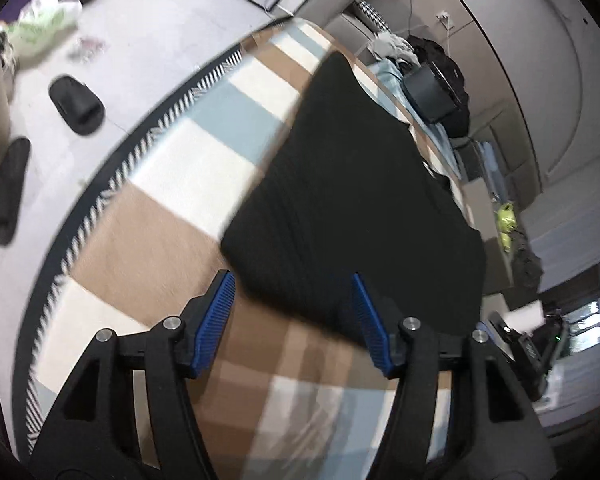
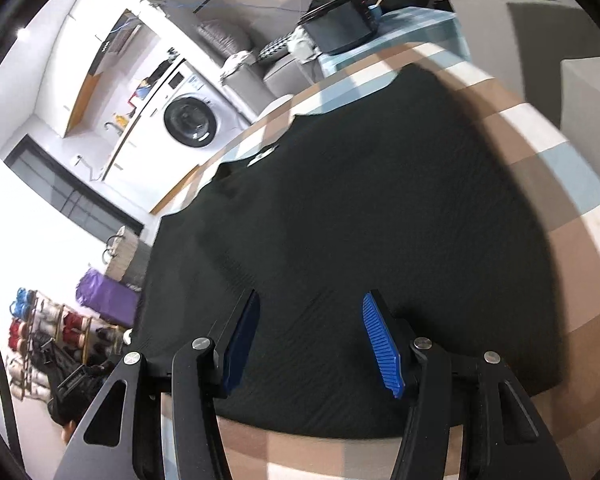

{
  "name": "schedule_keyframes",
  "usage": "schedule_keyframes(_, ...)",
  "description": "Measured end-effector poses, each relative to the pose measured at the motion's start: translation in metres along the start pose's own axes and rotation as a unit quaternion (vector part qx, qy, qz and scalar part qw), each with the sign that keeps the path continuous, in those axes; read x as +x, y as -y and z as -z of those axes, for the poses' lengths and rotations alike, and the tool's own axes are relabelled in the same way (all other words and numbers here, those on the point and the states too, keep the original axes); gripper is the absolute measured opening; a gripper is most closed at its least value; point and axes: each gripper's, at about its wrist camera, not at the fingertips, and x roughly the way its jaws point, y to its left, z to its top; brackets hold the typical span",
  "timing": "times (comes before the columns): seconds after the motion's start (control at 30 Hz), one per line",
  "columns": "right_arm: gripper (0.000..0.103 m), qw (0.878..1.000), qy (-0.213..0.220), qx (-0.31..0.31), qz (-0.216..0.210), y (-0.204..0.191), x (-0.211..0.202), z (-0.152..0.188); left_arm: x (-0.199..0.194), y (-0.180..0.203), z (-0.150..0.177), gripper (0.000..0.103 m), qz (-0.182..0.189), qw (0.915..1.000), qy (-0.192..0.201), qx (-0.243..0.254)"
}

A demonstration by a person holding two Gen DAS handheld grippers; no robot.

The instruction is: Fold small clothes

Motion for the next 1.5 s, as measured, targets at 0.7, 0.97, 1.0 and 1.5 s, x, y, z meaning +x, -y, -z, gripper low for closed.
schedule_keyframes(0.7, 0.055, 0.999, -0.014, -0.037, -0.005, -0.033, 0.022, 0.014, 0.032, 0.041, -0.012, 0.01, -0.071, 0.9923, 0.095, 0.037)
schedule_keyframes(0.97, 0.055, 0.999, -0.03, -0.023, 0.003, -0.02, 0.027, 0.02, 0.015, 0.057, -0.01, 0.009, -0.087, 0.9859, 0.126, 0.066)
schedule_keyframes(1.0, 0.055, 0.999, -0.029, -0.023, 0.003, -0.02, 0.026, 0.021, 0.012, 0.063, -0.012, 0.009, -0.083, 0.9846, 0.131, 0.08)
schedule_keyframes(1.5, 0.055, 0.999, 0.018, 0.016, 0.025, 0.005, -0.012, 0.011, 0.107, 0.302, 0.057, 0.021, 0.085, 0.9077, -0.04, 0.409)
